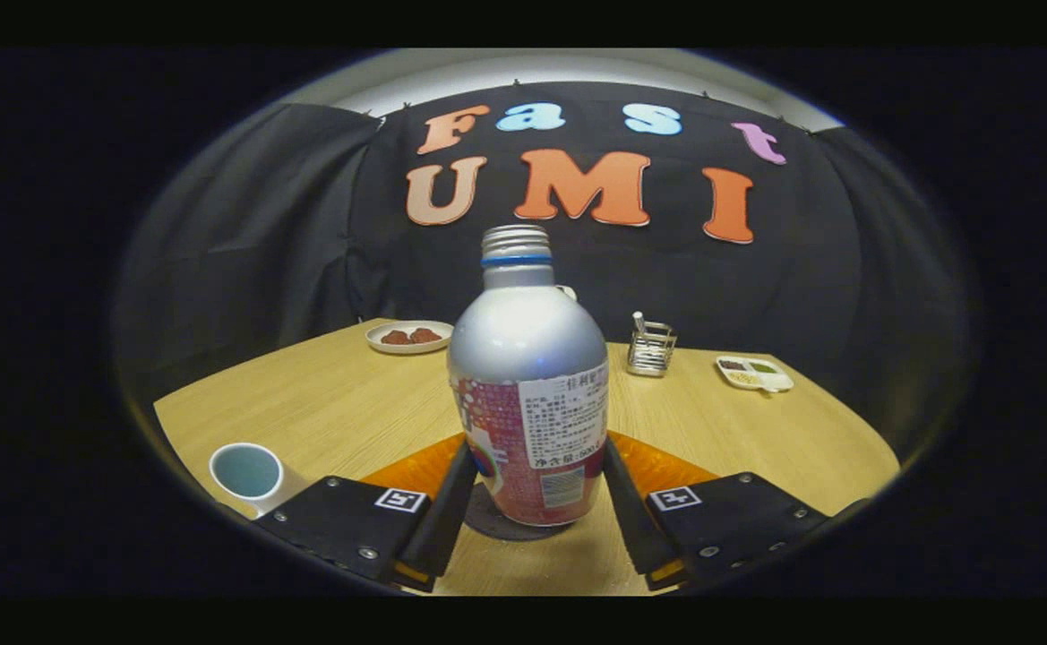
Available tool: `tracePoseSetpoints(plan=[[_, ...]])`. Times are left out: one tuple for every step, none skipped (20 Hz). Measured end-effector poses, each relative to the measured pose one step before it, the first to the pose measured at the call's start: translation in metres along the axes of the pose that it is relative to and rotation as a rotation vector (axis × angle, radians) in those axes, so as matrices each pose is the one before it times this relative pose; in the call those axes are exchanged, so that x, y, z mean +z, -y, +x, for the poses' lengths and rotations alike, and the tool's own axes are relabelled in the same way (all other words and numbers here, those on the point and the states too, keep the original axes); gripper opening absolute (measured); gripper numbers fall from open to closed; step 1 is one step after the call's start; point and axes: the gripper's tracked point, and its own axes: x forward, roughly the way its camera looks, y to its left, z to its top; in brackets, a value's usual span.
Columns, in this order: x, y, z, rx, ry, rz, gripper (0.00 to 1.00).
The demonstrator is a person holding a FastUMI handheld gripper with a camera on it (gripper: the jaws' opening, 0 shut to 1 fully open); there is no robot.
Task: Take the bottle from table, then pour the juice into the cup, finally place the bottle on the coaster
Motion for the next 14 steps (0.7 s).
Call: tracePoseSetpoints(plan=[[-0.01051,0.00019,0.00464,0.00123,-0.02683,0.00735,0.76],[-0.00712,-0.00355,0.00106,0.00989,-0.00982,0.01475,0.76],[-0.00578,-0.00550,0.00266,0.01932,-0.01068,0.03038,0.76],[-0.00463,-0.00395,0.00066,0.01093,-0.00970,0.02596,0.76],[-0.00258,-0.00041,0.00342,-0.00139,-0.00463,0.01298,0.77],[-0.00334,0.00197,0.00169,-0.00464,-0.00740,0.00914,0.77],[-0.00053,-0.00045,0.00097,0.00185,0.01220,0.01079,0.78],[-0.00078,-0.00077,-0.00026,-0.00294,0.00212,0.00480,0.79],[-0.00045,-0.00075,-0.00047,-0.00100,0.00108,-0.00153,0.79],[-0.00094,-0.00046,-0.00148,-0.00218,-0.00381,-0.00471,0.80],[-0.00222,-0.00006,-0.00139,-0.00088,-0.00834,-0.00679,0.81],[-0.00295,-0.00086,-0.00346,-0.00187,-0.00432,-0.00590,0.82],[0.00054,0.00136,-0.00370,-0.01167,-0.00354,0.00197,0.84],[0.00060,0.00207,-0.00833,-0.00959,0.00305,0.00876,0.90]])
